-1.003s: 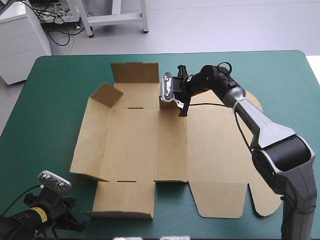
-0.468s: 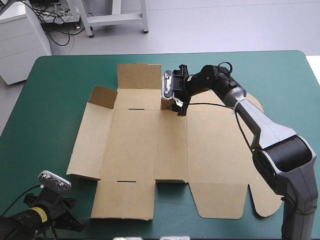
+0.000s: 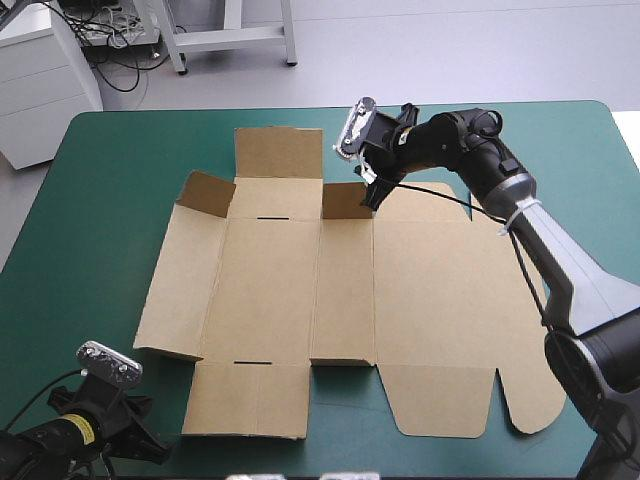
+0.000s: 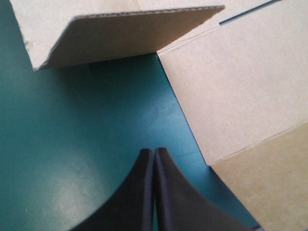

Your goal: Fold the box

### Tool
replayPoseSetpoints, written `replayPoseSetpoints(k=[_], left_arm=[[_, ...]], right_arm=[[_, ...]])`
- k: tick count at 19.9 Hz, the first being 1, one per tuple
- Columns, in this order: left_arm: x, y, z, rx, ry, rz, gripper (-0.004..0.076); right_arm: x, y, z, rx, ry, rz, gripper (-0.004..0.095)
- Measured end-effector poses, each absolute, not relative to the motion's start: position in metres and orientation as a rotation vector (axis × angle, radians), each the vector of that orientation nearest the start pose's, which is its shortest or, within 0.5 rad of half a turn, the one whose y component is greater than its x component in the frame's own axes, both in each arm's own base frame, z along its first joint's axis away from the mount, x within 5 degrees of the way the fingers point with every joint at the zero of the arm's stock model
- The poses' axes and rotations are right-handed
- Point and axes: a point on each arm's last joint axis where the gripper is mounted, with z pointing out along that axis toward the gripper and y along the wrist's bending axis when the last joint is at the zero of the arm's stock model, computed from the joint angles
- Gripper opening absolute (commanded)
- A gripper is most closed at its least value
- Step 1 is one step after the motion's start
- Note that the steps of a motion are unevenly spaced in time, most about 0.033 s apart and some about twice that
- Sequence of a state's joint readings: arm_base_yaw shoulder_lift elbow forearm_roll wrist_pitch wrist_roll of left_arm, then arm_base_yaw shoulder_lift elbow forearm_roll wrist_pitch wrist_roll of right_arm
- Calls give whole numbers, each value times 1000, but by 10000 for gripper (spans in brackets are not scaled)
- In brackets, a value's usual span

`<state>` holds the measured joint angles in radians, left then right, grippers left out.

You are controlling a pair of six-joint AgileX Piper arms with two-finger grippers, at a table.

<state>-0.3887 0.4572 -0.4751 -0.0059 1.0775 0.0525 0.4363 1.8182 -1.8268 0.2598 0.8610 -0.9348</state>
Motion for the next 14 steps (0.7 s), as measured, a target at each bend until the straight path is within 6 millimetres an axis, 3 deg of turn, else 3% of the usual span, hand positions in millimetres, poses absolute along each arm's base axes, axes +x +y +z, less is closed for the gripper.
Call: replayPoseSetpoints(k=[5,7,9,14], left_arm=[[57,-24,255,556,2488,-139,-32],[57,-24,255,556,2488,-139,-32],[57,-24,255,557,2489,-139,-32],[57,-24,255,557,2489,-139,-32]], right_arm=[[359,163,375,-1275,2168,-106,-18],[362,145,372,-1066,2342,-102,-18],[369,119,371,-745,2473,-53,-18],[363,84,380,-541,2566,-62,-18]])
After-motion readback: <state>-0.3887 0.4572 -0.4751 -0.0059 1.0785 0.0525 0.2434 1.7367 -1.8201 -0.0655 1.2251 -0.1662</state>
